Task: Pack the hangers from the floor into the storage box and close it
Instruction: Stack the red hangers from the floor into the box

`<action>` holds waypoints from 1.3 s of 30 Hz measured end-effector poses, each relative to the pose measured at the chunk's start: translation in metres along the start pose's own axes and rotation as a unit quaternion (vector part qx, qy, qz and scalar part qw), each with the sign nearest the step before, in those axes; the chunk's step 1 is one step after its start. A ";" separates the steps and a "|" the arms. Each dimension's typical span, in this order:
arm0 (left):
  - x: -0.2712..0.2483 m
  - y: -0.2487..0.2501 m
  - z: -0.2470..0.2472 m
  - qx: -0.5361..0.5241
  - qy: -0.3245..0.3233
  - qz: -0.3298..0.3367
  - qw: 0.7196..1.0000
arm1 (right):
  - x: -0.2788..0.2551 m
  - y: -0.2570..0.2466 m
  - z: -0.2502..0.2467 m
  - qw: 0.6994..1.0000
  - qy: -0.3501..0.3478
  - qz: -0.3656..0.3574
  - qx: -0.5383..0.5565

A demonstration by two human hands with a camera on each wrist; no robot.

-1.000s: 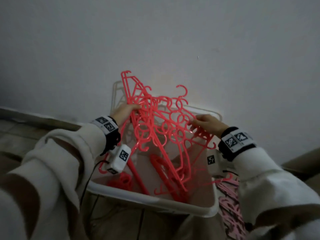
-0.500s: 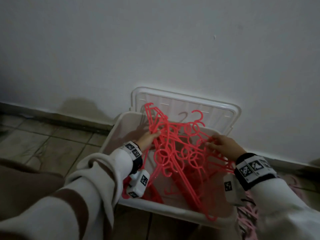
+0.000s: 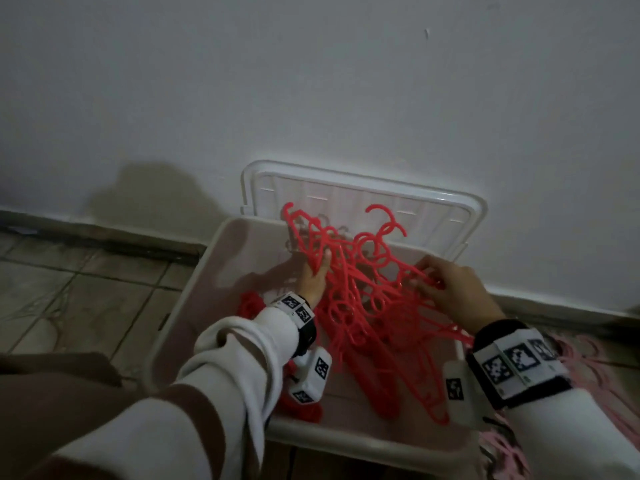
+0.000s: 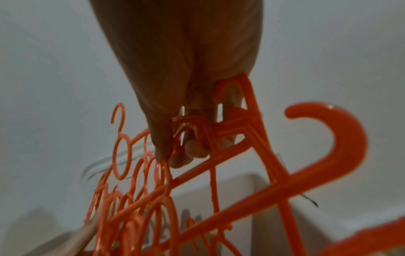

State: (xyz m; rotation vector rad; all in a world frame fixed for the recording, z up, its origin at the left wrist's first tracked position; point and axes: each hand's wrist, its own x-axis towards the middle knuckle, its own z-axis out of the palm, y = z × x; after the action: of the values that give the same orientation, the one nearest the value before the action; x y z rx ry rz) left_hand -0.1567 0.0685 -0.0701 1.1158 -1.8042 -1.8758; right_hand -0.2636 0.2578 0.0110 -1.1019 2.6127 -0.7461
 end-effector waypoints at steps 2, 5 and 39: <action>0.000 -0.007 0.003 -0.007 0.013 -0.015 1.000 | -0.002 0.001 0.003 1.000 -0.001 0.004 0.017; 0.008 -0.017 -0.001 0.004 0.028 -0.073 0.997 | -0.001 -0.005 0.001 0.995 -0.070 0.008 0.069; -0.100 0.076 0.103 0.313 -0.268 0.360 0.837 | -0.054 0.081 -0.038 0.987 -0.073 0.107 0.095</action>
State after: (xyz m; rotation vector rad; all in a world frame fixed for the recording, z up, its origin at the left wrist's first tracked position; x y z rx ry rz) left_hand -0.1860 0.1982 0.0231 -0.0840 -2.7404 -1.1999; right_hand -0.2890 0.3586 0.0007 -0.7759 2.4283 -0.8135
